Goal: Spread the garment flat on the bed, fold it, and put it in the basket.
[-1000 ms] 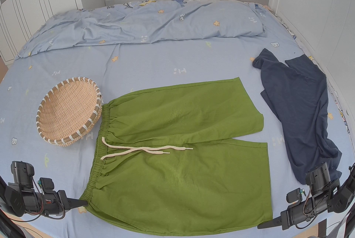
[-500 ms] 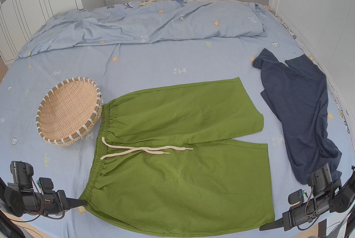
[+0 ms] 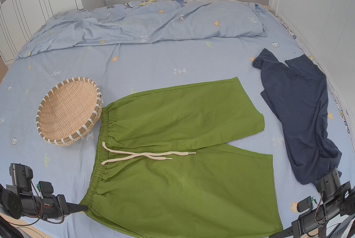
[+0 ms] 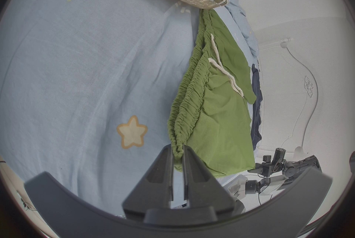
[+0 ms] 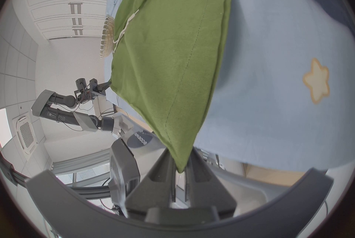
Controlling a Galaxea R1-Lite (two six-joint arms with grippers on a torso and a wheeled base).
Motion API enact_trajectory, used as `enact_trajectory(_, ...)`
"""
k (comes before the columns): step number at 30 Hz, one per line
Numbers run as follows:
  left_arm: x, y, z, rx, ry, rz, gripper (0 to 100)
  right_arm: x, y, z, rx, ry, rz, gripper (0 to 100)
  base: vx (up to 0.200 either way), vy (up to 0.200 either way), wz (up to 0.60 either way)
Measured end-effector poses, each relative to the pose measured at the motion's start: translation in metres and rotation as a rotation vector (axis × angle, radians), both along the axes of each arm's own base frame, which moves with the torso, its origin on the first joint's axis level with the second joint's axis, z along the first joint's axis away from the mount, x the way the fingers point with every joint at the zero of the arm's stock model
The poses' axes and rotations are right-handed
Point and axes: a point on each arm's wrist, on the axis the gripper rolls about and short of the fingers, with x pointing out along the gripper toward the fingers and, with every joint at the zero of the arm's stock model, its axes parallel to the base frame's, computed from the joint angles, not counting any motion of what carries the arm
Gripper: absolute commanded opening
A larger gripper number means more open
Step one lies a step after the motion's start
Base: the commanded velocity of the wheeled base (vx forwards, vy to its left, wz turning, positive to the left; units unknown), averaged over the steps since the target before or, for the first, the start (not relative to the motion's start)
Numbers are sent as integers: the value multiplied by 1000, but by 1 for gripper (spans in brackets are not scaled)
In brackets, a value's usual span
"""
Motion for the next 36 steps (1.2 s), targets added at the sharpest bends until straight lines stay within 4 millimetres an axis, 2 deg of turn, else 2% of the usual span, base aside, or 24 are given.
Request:
enact_trajectory(5, -9, -2, -3, 33, 38, -57, 0, -15, -5, 7, -18, 3, -1, 0, 0, 0, 0)
enact_trajectory(12, -32, -7, -9, 131, 130, -217, 0, -28, -8, 14, -16, -14, 7, 0, 0, 0, 0)
enact_trajectory(19, -40, -8, -6, 162, 142, -236, 0, -35, -8, 18, -6, -44, 20, 0, 0, 0, 0)
enact_trajectory(24, -34, -7, -2, 140, 157, -184, 0, -24, -6, 31, 18, -101, -12, 0, 0, 0, 0)
enact_trajectory(29, -23, -6, 9, 65, 231, -71, 0, -4, -2, 58, 46, -171, -46, 0, 0, 0, 0)
enact_trajectory(36, 1, -7, 51, -46, 281, 53, 0, 25, 4, 110, 84, -289, -68, 0, 0, 0, 0)
